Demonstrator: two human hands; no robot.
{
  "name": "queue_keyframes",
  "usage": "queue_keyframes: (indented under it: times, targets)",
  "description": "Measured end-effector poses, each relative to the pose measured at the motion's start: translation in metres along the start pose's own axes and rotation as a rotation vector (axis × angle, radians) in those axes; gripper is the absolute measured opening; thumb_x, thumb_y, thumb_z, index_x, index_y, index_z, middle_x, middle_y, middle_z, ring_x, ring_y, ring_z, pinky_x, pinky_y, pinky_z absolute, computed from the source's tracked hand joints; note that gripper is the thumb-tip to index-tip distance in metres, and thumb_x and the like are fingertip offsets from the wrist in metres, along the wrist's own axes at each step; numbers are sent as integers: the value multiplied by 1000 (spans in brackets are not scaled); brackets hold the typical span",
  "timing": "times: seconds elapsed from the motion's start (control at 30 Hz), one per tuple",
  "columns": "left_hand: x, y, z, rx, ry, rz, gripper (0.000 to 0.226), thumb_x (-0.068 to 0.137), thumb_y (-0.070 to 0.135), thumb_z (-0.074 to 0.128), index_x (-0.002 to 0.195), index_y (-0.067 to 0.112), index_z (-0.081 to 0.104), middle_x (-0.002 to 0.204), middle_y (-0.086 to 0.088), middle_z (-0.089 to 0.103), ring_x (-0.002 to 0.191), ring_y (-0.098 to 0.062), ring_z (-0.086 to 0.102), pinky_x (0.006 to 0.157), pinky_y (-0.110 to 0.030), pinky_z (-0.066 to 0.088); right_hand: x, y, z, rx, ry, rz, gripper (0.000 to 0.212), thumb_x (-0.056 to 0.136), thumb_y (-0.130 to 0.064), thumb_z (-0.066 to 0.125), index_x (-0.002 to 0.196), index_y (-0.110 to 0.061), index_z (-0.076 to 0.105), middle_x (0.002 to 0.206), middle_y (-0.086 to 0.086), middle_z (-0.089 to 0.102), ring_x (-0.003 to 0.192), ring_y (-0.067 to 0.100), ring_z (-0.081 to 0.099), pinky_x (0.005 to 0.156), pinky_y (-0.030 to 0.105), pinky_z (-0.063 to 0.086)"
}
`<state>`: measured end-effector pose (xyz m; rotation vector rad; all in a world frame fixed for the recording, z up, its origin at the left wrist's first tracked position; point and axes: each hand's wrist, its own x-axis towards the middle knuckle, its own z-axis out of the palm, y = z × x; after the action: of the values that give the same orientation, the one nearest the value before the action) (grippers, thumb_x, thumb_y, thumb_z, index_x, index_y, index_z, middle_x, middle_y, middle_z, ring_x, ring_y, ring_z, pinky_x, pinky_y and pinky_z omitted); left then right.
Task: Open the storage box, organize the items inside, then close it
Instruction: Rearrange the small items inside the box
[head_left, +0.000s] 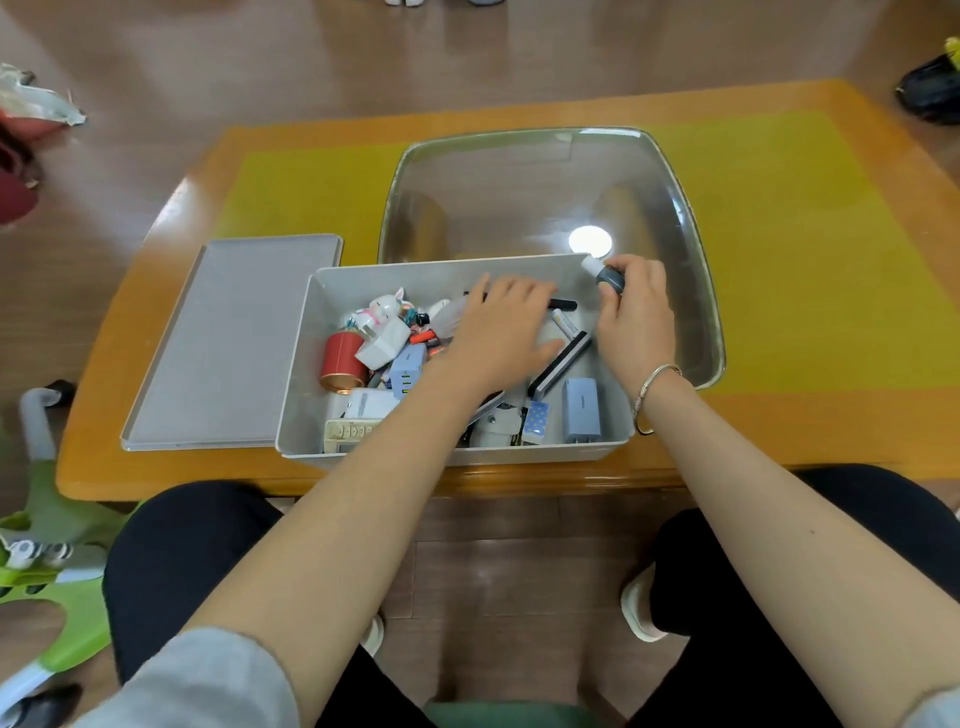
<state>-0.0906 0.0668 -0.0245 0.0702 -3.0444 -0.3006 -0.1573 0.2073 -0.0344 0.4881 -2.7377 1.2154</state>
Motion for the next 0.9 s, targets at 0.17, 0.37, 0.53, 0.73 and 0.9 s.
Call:
queue_keyframes:
  times: [0.17, 0.37, 0.53, 0.73, 0.9]
  targets:
    - [30, 11, 24, 110, -184, 24, 81, 76, 67, 59, 138, 19, 39, 142, -3, 42, 130, -25, 36, 106, -46, 27, 0, -1, -1, -1, 1, -1, 23, 96, -16, 45, 118, -14, 50, 124, 5, 45, 94, 28, 58, 82, 48, 49]
    - [36, 11, 40, 180, -292, -43, 72, 76, 63, 56, 134, 24, 41, 131, -12, 45, 123, -33, 36, 103, -51, 25, 1, 0, -1, -18, -12, -4, 24, 96, -15, 44, 119, -13, 49, 125, 7, 44, 91, 30, 58, 79, 48, 49]
    - [27, 7, 35, 178, -306, 55, 51, 86, 53, 50, 129, 27, 45, 123, -12, 51, 113, -34, 42, 93, -44, 32, 1, 0, -1, -28, -9, -7, 23, 97, -15, 44, 120, -14, 48, 124, 7, 44, 89, 28, 58, 77, 45, 50]
    - [-4, 17, 16, -75, -227, 173, 34, 96, 38, 48, 128, 28, 41, 110, -5, 56, 101, -27, 56, 84, -41, 39, 1, 1, 0, -9, 2, -8, 23, 97, -16, 44, 120, -15, 49, 124, 6, 44, 92, 25, 57, 80, 43, 51]
    - [-37, -1, 10, -48, -288, 317, 43, 93, 18, 47, 131, 38, 53, 122, 1, 56, 106, -22, 48, 88, -32, 32, 1, 3, 2, 1, 9, -12, 23, 97, -16, 44, 119, -15, 49, 124, 5, 45, 92, 24, 58, 80, 42, 51]
